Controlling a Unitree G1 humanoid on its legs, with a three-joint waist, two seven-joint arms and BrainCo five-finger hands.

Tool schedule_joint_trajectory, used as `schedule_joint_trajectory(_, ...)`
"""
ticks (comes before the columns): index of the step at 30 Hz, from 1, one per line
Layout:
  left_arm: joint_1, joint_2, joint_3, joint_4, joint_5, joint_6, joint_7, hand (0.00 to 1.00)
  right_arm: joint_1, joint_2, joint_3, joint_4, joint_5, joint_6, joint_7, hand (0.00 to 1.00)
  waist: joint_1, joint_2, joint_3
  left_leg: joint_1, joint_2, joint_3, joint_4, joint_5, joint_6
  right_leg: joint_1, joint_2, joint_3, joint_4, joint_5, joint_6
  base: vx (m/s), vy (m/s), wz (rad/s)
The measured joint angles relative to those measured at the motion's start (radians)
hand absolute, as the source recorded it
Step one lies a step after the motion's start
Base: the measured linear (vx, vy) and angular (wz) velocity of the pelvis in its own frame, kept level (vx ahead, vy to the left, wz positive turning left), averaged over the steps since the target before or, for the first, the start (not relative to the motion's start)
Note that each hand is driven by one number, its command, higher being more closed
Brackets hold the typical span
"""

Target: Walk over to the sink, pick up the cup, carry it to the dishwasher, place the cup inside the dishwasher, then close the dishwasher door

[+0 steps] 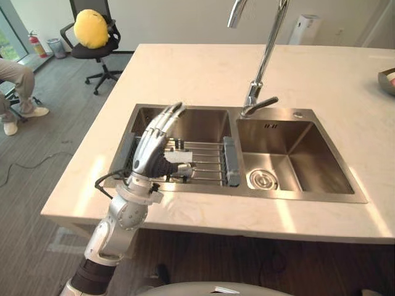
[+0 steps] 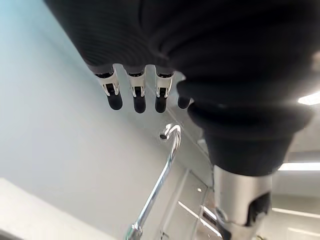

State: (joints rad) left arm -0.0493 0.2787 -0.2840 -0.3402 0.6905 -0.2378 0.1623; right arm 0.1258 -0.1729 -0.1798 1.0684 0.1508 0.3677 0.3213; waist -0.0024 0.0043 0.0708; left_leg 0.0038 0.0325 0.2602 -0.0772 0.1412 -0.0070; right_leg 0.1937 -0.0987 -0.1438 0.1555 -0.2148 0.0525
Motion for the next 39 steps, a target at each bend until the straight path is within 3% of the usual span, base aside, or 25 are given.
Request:
schedule_joint_trajectory(5,-0.055,0.058,-0.073,0.013,-0.051,0.008,-0.166,0.0,-0.006,-0.002,0.003,0.009,-0.001,0.001,-0.003,0.0,-0.013,0.007,0.0,0.016,0.015,-0.015,-0.01,0.01,-0.015,0.017,0.013,-0.007,-0.004,0.001,0.0,0.02,-0.054,0.06)
schedule_joint_trajectory(9,-0.131,0.1,-0.11,0.103,-0.03,0.074,-0.252,0.0,-0.02,-0.004,0.034,0.01,-0.001,0.001,-0.004,0.0,-0.025,0.007,0.002,0.01,0.031,-0.013,-0.013,0.022,-0.032,0.017,0.024,-0.009,-0.04,-0.021,0.007,-0.11,-0.09,-0.19)
schedule_joint_trajectory(12,-0.177,0.102,-0.14,0.166,-0.01,0.15,-0.34,0.0,-0.032,-0.018,0.051,0.007,0.001,-0.001,-0.007,0.0,-0.063,0.018,0.002,0.011,0.044,-0.019,-0.013,0.031,-0.037,0.016,0.03,-0.021,-0.043,-0.026,0.007,-0.11,-0.04,-0.01)
schedule_joint_trajectory(15,-0.25,0.102,-0.16,0.17,0.001,0.217,-0.397,0.0,-0.032,-0.017,0.061,0.007,0.01,0.0,-0.023,0.0,-0.06,0.01,-0.005,-0.001,0.037,-0.019,-0.013,0.028,-0.035,0.014,0.025,-0.027,-0.059,-0.021,0.027,-0.03,0.031,0.03)
schedule_joint_trajectory(18,-0.293,0.105,-0.161,0.222,0.002,0.268,-0.414,0.0,-0.031,-0.003,0.062,0.007,0.013,0.004,-0.033,0.0,-0.059,-0.008,-0.012,-0.006,0.021,-0.015,-0.013,0.02,-0.023,0.014,0.01,-0.025,-0.072,-0.011,0.031,0.05,0.066,-0.01)
schedule_joint_trajectory(21,-0.334,0.127,-0.163,0.324,0.001,0.329,-0.417,0.0,-0.035,0.012,0.098,0.007,0.021,0.007,-0.048,0.0,-0.067,-0.048,-0.023,-0.007,-0.005,-0.005,-0.012,0.007,-0.012,0.013,-0.014,-0.022,-0.066,-0.008,0.041,0.1,0.07,-0.03)
schedule_joint_trajectory(23,-0.336,0.159,-0.171,0.351,0.001,0.35,-0.417,0.0,-0.036,0.018,0.1,0.008,0.021,0.007,-0.05,0.0,-0.068,-0.061,-0.029,-0.005,-0.008,0.009,-0.012,-0.002,-0.011,0.003,-0.016,-0.021,-0.054,-0.005,0.045,0.1,0.049,-0.1)
schedule_joint_trajectory(28,-0.379,0.183,-0.169,0.445,0.001,0.375,-0.414,0.0,-0.041,0.017,0.113,0.008,0.021,0.008,-0.051,0.0,-0.077,-0.059,-0.029,0.001,-0.005,0.016,-0.013,-0.009,-0.015,-0.001,-0.014,-0.023,-0.049,0.004,0.04,0.03,0.015,-0.08)
schedule_joint_trajectory(35,-0.437,0.183,-0.139,0.612,0.012,0.377,-0.42,0.0,-0.042,0.014,0.127,-0.011,0.022,0.007,-0.052,0.0,-0.115,-0.041,-0.024,0.012,0.011,0.041,-0.013,-0.026,-0.019,-0.003,-0.014,-0.017,-0.058,0.006,0.037,-0.04,-0.013,-0.15)
schedule_joint_trajectory(39,-0.441,0.182,-0.123,0.646,0.012,0.377,-0.439,0.0,-0.029,0.014,0.119,-0.031,0.022,0.007,-0.051,0.0,-0.12,-0.04,-0.023,0.009,0.009,0.045,-0.013,-0.027,-0.019,-0.005,-0.017,-0.018,-0.074,0.006,0.038,-0.01,-0.001,-0.05)
